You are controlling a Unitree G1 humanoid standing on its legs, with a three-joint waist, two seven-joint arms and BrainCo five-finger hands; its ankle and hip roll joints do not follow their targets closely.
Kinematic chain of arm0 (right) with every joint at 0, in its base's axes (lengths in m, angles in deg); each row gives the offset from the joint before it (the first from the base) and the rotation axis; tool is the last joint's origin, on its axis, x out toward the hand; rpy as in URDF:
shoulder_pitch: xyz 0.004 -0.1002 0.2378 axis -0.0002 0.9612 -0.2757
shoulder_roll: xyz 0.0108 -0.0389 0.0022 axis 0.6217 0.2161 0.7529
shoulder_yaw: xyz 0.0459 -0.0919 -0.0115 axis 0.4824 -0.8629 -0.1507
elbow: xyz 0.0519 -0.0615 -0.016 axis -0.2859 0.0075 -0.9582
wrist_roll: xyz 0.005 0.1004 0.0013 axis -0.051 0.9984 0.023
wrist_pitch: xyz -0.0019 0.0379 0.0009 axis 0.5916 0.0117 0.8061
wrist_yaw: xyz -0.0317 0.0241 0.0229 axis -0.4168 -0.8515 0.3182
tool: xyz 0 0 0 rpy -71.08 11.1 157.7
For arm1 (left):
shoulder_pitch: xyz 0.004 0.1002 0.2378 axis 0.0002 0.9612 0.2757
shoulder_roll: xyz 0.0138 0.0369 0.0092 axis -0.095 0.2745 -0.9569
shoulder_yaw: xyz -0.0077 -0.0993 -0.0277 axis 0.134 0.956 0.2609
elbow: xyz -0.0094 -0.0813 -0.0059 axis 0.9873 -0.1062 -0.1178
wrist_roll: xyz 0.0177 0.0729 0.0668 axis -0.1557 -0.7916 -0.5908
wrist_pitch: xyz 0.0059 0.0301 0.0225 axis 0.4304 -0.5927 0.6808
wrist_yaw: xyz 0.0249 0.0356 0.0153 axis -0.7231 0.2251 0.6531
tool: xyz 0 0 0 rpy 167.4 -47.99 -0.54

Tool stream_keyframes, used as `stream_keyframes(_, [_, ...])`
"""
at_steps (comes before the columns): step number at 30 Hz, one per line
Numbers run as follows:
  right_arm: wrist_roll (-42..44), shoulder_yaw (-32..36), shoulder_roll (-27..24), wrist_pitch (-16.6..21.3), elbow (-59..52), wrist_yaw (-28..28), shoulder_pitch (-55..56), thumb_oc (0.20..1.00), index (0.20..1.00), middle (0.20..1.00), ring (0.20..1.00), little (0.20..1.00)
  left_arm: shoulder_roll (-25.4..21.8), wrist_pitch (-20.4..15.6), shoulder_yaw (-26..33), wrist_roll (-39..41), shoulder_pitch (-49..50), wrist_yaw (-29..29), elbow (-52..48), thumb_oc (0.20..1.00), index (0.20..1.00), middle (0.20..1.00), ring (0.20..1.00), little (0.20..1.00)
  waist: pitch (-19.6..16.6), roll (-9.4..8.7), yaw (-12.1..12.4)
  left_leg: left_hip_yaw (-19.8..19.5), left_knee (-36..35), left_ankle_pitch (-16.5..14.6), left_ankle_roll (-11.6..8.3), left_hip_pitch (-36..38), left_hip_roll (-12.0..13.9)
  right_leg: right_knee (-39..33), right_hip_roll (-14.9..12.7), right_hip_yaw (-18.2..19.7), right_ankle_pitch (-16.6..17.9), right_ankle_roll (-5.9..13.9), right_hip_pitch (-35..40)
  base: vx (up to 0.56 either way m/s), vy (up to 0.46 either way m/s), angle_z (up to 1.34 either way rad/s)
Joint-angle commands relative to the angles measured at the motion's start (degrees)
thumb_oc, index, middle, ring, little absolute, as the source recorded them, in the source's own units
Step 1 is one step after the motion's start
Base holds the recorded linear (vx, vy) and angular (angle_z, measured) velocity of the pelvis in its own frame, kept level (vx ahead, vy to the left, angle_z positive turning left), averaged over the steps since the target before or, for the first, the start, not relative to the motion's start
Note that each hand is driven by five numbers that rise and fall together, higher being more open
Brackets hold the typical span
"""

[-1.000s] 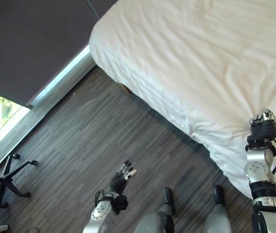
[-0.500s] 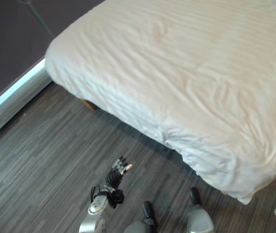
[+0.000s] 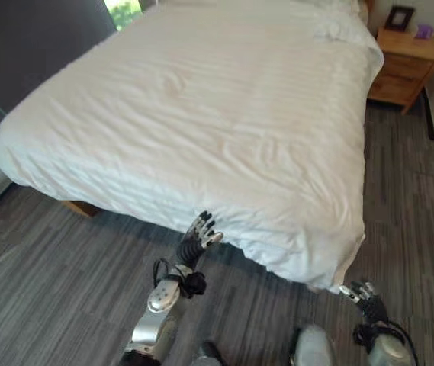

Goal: Making the bed.

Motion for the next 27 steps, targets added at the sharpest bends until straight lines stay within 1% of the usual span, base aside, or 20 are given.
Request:
stream_keyframes(1, [-5.80, -0.94, -3.57, 1.12, -4.44, -1.50, -2.81, 1.000, 1.000, 1.000, 1.000, 1.000, 0.09, -4.61, 2.17, -1.43, -2.91, -2.10, -4.64, 1.000, 1.000, 1.000, 1.000, 1.000, -2.41, 1.61, 0.23, -3.79, -1.46, 2.44, -2.23, -4.39, 4.27, -17.21, 2.82, 2.15, 11.91, 4.99, 13.02, -0.21, -0.374, -1.34])
stream_keyframes(2, [-7.94, -1.84, -6.17, 2.16, -8.90, -1.72, -4.14, 1.000, 1.000, 1.000, 1.000, 1.000, 0.04, -5.19, 2.56, -1.35, -3.40, -2.76, -5.15, 1.000, 1.000, 1.000, 1.000, 1.000, -2.30, 2.36, -0.42, -2.32, 0.68, 5.41, -4.27, -5.20, 8.35, -20.62, 5.60, 3.82, 9.32, 5.13, 13.35, -0.19, -0.367, -1.00])
stream_keyframes(3, [-10.58, -2.42, -7.72, 2.25, -11.42, -1.57, -3.84, 1.000, 1.000, 1.000, 1.000, 1.000, 0.22, -5.23, 2.02, -2.21, -3.47, -3.50, -4.99, 1.000, 1.000, 1.000, 1.000, 1.000, -2.28, 3.11, -1.03, -1.60, 0.73, 6.83, -5.26, -4.27, 10.11, -21.62, 7.34, 4.55, 8.05, 3.95, 13.18, -0.25, -0.458, -0.92])
stream_keyframes(6, [-14.08, -3.38, -11.40, 3.39, -15.58, -1.64, -4.15, 1.000, 1.000, 1.000, 1.000, 1.000, 2.04, -6.11, 0.52, -0.53, -4.42, -2.82, -5.02, 1.000, 1.000, 1.000, 1.000, 1.000, -1.41, 5.47, -3.21, -0.62, 1.10, 9.06, -6.92, -2.22, 13.39, -23.10, 11.53, 7.18, 5.34, 2.46, 13.56, -0.09, -0.262, -1.06])
stream_keyframes(8, [-15.32, -3.76, -12.60, 3.77, -16.77, -1.79, -3.60, 1.000, 1.000, 1.000, 1.000, 1.000, 3.31, -6.31, -1.50, 0.79, -4.80, -1.42, -5.90, 1.000, 1.000, 1.000, 1.000, 1.000, -0.72, 6.42, -4.86, -0.04, 3.39, 10.11, -7.83, -1.47, 15.46, -24.18, 14.17, 9.01, 4.01, 0.74, 14.05, -0.03, -0.192, -1.08])
stream_keyframes(9, [-15.35, -3.68, -12.71, 3.72, -16.94, -1.81, -3.43, 1.000, 1.000, 1.000, 1.000, 1.000, 3.41, -6.36, -1.55, 0.86, -4.81, -1.37, -5.83, 1.000, 1.000, 1.000, 1.000, 1.000, -0.55, 6.72, -4.73, -0.04, 3.73, 10.12, -8.08, -1.33, 15.97, -24.28, 14.57, 9.13, 3.91, 0.51, 14.26, 0.02, -0.193, -0.89])
stream_keyframes(10, [-16.35, -4.63, -13.46, 3.94, -17.98, -2.26, -3.57, 1.000, 1.000, 1.000, 1.000, 1.000, 4.39, -6.48, -3.80, 2.63, -5.77, -1.44, -6.27, 1.000, 1.000, 1.000, 1.000, 1.000, 1.08, 7.05, -4.57, -7.33, 6.74, 10.35, -7.45, -2.15, 14.74, -24.12, 16.04, 11.56, 2.35, -0.68, 14.41, -0.05, -0.200, -1.02])
stream_keyframes(11, [-16.93, -5.11, -13.98, 3.87, -17.88, -2.71, -3.52, 1.000, 1.000, 1.000, 1.000, 1.000, 5.05, -6.91, -4.38, 3.27, -6.10, -2.08, -5.97, 1.000, 1.000, 1.000, 1.000, 1.000, 2.44, 7.10, -3.88, -14.18, 9.66, 8.82, -5.07, -3.80, 11.74, -23.43, 16.66, 12.91, 2.87, -1.67, 13.56, -0.06, -0.297, -1.05])
stream_keyframes(12, [-17.51, -5.34, -14.42, 3.79, -17.64, -2.76, -3.28, 1.000, 1.000, 1.000, 1.000, 1.000, 5.47, -7.31, -5.01, 3.39, -6.18, -2.35, -5.90, 1.000, 1.000, 1.000, 1.000, 1.000, 2.98, 6.18, -3.02, -22.25, 11.88, 4.43, -3.19, -5.10, 6.99, -22.93, 16.75, 15.40, 3.10, -2.18, 12.72, -0.09, -0.284, -1.38])
stream_keyframes(13, [-17.88, -5.76, -14.26, 3.81, -17.12, -2.73, -3.20, 1.000, 1.000, 1.000, 1.000, 1.000, 5.89, -7.39, -5.98, 3.53, -6.46, -2.26, -5.54, 1.000, 1.000, 1.000, 1.000, 1.000, 3.12, 5.29, -2.35, -27.72, 14.09, 1.08, -2.17, -6.08, 3.24, -22.78, 16.89, 17.82, 3.30, -2.52, 12.09, 0.01, -0.289, -1.32])
stream_keyframes(14, [-18.35, -6.31, -14.33, 3.81, -16.82, -2.49, -3.27, 1.000, 1.000, 1.000, 1.000, 1.000, 6.11, -7.40, -6.94, 3.50, -6.98, -2.25, -5.30, 1.000, 1.000, 1.000, 1.000, 1.000, 3.07, 4.69, -1.74, -31.92, 15.24, -2.08, -1.28, -6.46, -0.67, -22.87, 17.55, 20.25, 3.39, -2.87, 11.47, 0.02, -0.174, -1.26])
stream_keyframes(15, [-18.36, -6.29, -14.31, 3.81, -16.81, -2.49, -3.30, 1.000, 1.000, 1.000, 1.000, 1.000, 6.11, -7.42, -6.95, 3.50, -7.03, -2.25, -5.27, 1.000, 1.000, 1.000, 1.000, 1.000, 2.96, 4.65, -1.70, -31.87, 15.24, -1.99, -1.19, -6.66, -0.73, -22.89, 17.49, 20.29, 3.52, -2.85, 11.27, 0.10, -0.235, -1.38])
stream_keyframes(16, [-19.76, -7.02, -14.50, 3.52, -15.77, -3.19, -4.01, 1.000, 1.000, 1.000, 1.000, 1.000, 6.32, -7.08, -8.51, 2.45, -7.64, -2.63, -4.94, 1.000, 1.000, 1.000, 1.000, 1.000, 3.27, 3.69, 0.61, -41.08, 20.39, -5.94, -0.28, -9.78, -10.34, -23.32, 19.23, 25.27, 4.04, -3.46, 11.01, 0.10, -0.192, -1.55])
stream_keyframes(17, [-20.71, -7.45, -14.77, 3.35, -15.69, -3.40, -4.50, 1.000, 1.000, 1.000, 1.000, 1.000, 6.18, -7.03, -9.40, 2.06, -8.33, -2.73, -5.09, 1.000, 1.000, 1.000, 1.000, 1.000, 3.40, 3.96, 0.96, -43.66, 19.47, -7.11, 0.18, -10.02, -12.96, -22.79, 20.36, 27.17, 4.18, -3.70, 10.53, 0.10, -0.226, -1.68])
stream_keyframes(18, [-22.03, -7.56, -15.21, 3.49, -15.75, -3.60, -4.52, 1.000, 1.000, 1.000, 1.000, 1.000, 6.36, -7.21, -10.70, 2.71, -9.19, -2.11, -5.72, 1.000, 1.000, 1.000, 1.000, 1.000, 3.22, 4.09, 0.22, -43.04, 17.91, -8.06, 0.82, -9.07, -12.85, -22.85, 21.07, 28.42, 4.40, -3.67, 10.03, 0.03, -0.074, -1.26])
stream_keyframes(21, [-22.85, -7.69, -15.56, 3.25, -15.93, -3.62, -4.48, 1.000, 1.000, 1.000, 1.000, 1.000, 6.48, -6.96, -11.49, 2.47, -9.89, -2.14, -5.92, 1.000, 1.000, 1.000, 1.000, 1.000, 3.21, 4.38, 0.00, -41.65, 16.26, -8.73, 1.63, -7.25, -12.14, -23.30, 22.31, 30.02, 4.33, -3.88, 10.70, 0.08, -0.035, -0.85])
stream_keyframes(22, [-23.34, -8.15, -15.64, 3.27, -16.75, -4.28, -5.46, 1.000, 1.000, 1.000, 1.000, 1.000, 6.36, -6.85, -12.36, 1.67, -12.25, -3.44, -5.73, 1.000, 1.000, 1.000, 1.000, 1.000, 2.48, 4.58, -1.54, -40.93, 12.97, -10.61, 3.07, -4.84, -12.01, -22.48, 23.58, 31.96, 4.31, -3.70, 10.36, 0.12, -0.011, -0.80])
stream_keyframes(24, [-23.56, -8.57, -15.76, 3.59, -17.91, -4.20, -6.15, 1.000, 1.000, 1.000, 1.000, 1.000, 6.46, -7.36, -13.41, 1.06, -13.33, -3.65, -5.50, 1.000, 1.000, 1.000, 1.000, 1.000, 2.39, 4.78, -2.80, -39.73, 11.01, -9.90, 2.77, -2.68, -11.15, -21.78, 24.53, 33.38, 3.99, -3.74, 10.12, 0.11, -0.016, -1.13])
stream_keyframes(25, [-23.22, -8.67, -15.57, 3.89, -18.39, -4.14, -6.12, 1.000, 1.000, 1.000, 1.000, 1.000, 6.42, -7.68, -13.74, 0.92, -13.75, -3.63, -5.43, 1.000, 1.000, 1.000, 1.000, 1.000, 2.49, 4.78, -3.15, -38.76, 12.30, -8.13, 2.15, -2.96, -10.36, -22.01, 24.91, 33.88, 3.86, -4.01, 10.30, 0.06, -0.066, -1.09])
stream_keyframes(27, [-21.55, -8.52, -15.02, 4.29, -18.95, -4.41, -5.18, 1.000, 1.000, 1.000, 1.000, 1.000, 6.49, -7.65, -14.80, 1.10, -14.81, -3.83, -4.59, 1.000, 1.000, 1.000, 1.000, 1.000, 3.25, 4.36, -3.50, -38.62, 23.84, 0.84, 0.08, -7.61, -8.02, -23.06, 26.02, 34.93, 4.32, -5.52, 10.84, 0.00, -0.175, -0.63])
